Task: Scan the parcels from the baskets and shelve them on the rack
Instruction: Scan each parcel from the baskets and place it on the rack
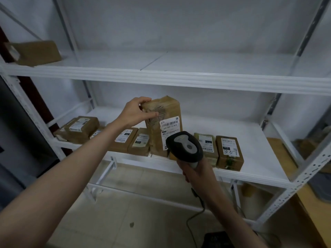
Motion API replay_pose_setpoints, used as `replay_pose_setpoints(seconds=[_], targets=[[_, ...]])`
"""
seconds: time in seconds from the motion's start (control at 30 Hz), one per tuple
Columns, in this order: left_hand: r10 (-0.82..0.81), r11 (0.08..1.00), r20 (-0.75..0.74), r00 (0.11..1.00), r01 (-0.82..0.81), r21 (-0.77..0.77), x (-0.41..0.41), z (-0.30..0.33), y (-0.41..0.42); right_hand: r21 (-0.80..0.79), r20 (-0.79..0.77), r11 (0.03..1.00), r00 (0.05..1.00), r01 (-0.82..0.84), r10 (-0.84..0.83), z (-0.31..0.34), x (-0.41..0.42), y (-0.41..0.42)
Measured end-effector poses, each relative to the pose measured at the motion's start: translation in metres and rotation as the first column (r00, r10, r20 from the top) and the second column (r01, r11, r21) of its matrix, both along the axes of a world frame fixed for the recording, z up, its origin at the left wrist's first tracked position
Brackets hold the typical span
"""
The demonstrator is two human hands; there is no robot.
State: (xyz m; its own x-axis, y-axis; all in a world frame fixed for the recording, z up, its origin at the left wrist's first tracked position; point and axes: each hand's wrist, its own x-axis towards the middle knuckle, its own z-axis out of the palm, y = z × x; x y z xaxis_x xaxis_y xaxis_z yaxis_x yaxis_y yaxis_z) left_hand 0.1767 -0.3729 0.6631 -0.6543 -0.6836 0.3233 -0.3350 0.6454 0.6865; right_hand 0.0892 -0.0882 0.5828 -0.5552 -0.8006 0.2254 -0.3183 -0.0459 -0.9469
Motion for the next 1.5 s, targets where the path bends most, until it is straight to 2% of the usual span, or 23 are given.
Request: replay_pose_setpoints(seconds=[0.1, 0.47, 0.63, 1.0, 1.13, 1.27, 1.4, 1.5], targets=[[0.037, 0.999, -0.010, 0.999, -0.037, 0.014, 0.002, 0.000, 0.000, 0.002, -0.034, 1.000, 0.999, 0.001, -0.001, 0.000, -0.003, 0.008], [0.117, 0.993, -0.004, 0.993, -0.117, 0.013, 0.016, 0.004, 0.005, 0.011, 0.033, 1.000, 0.999, -0.028, 0.028, -0.001, -0.017, 0.016], [0.155, 0.988, -0.015, 0.988, -0.155, 0.008, 0.027, 0.013, 0.005, -0.018, 0.013, 0.994, 0.994, -0.111, 0.111, 0.002, -0.018, 0.004], [0.245, 0.969, -0.079, 0.966, -0.245, 0.008, 0.070, 0.037, 0.004, 0.032, -0.085, 0.965, 0.961, -0.261, 0.262, 0.029, -0.004, -0.035], [0.275, 0.960, -0.098, 0.956, -0.279, -0.026, 0.085, 0.051, -0.004, -0.011, -0.052, 0.959, 0.958, -0.284, 0.283, 0.042, 0.003, -0.059], [0.303, 0.948, -0.157, 0.940, -0.315, -0.052, 0.105, 0.070, -0.021, -0.053, -0.001, 0.955, 0.956, -0.292, 0.293, 0.057, 0.008, -0.089], [0.292, 0.956, -0.262, 0.920, -0.291, 0.044, 0.126, 0.094, -0.047, -0.053, -0.051, 0.950, 0.951, -0.309, 0.306, 0.075, 0.015, -0.123], [0.292, 0.956, -0.346, 0.892, -0.278, 0.092, 0.137, 0.117, -0.076, -0.105, -0.026, 0.935, 0.940, -0.340, 0.339, 0.091, 0.020, -0.151]])
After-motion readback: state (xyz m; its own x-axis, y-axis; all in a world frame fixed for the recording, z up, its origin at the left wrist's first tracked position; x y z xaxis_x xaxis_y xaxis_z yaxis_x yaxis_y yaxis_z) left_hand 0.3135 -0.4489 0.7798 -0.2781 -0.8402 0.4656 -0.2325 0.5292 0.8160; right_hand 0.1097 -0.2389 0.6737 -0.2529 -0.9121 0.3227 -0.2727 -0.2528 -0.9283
